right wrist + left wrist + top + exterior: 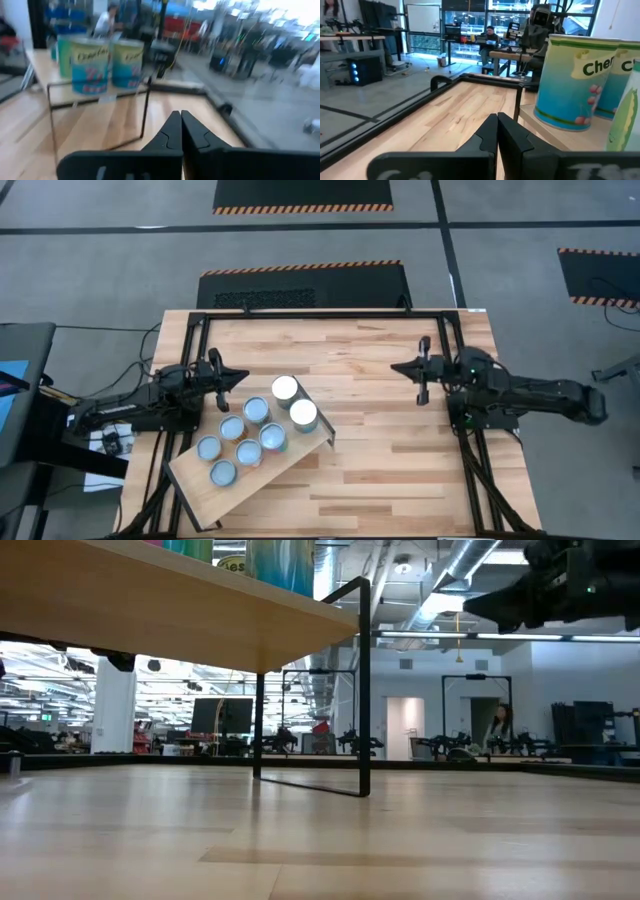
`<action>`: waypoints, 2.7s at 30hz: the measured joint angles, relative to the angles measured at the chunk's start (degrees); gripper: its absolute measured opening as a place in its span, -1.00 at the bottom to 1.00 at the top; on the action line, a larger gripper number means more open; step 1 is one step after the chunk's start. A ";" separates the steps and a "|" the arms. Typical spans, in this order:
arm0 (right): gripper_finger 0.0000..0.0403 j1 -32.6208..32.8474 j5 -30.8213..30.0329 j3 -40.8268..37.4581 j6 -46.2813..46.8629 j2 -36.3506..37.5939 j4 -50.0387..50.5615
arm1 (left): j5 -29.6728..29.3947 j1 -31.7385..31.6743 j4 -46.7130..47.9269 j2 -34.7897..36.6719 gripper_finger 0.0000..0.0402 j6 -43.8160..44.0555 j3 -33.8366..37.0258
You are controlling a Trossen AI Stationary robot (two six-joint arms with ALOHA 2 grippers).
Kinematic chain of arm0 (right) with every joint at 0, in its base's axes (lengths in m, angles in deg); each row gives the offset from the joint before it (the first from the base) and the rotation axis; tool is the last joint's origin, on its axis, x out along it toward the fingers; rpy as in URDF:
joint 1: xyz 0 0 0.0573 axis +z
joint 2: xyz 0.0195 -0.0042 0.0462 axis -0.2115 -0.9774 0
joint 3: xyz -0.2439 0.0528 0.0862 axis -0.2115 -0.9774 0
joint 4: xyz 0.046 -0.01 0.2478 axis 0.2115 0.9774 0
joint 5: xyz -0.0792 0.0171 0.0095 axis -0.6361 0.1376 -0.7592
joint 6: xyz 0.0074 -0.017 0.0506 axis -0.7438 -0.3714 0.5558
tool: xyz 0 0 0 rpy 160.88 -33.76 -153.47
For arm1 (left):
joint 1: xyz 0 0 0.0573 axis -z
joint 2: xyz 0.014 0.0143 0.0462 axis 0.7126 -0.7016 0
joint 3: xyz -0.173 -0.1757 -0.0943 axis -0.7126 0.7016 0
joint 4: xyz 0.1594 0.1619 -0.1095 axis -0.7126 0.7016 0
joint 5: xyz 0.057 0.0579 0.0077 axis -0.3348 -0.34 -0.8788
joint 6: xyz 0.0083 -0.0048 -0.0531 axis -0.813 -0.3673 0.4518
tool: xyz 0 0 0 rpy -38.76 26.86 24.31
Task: Pick and place cans onto a shelf
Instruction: Return to Home Position
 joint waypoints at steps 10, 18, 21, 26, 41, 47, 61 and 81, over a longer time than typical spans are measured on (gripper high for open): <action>-0.98 4.11 -11.98 -8.92 3.26 7.38 -6.82 | 0.30 -0.32 -0.09 0.04 -1.00 1.56 0.02; -0.98 9.20 -13.64 -12.36 3.09 18.42 0.25 | 0.31 -0.32 -0.17 0.04 -1.00 1.61 0.04; -0.98 9.66 -13.59 -12.36 3.40 24.81 8.12 | 0.30 -0.32 -0.22 0.04 -1.00 1.42 0.04; -0.97 8.99 -12.89 -12.29 4.91 26.18 13.17 | 0.58 -0.38 -0.11 -0.32 -1.00 1.06 0.04; -0.85 7.31 -10.74 -12.27 8.74 23.28 14.74 | 1.91 -0.36 0.13 -1.52 -1.00 3.22 0.07; -0.86 7.55 -10.66 -12.27 14.76 20.95 14.67 | 1.94 -0.36 0.13 -1.52 -1.00 3.70 0.07; -0.87 7.83 -10.57 -12.29 14.75 20.32 14.61 | 1.95 -0.36 0.11 -1.52 -1.00 3.36 0.07; -0.85 7.82 -10.52 -12.32 14.74 20.32 14.63 | 1.96 -0.25 0.09 -1.52 -1.00 3.18 0.07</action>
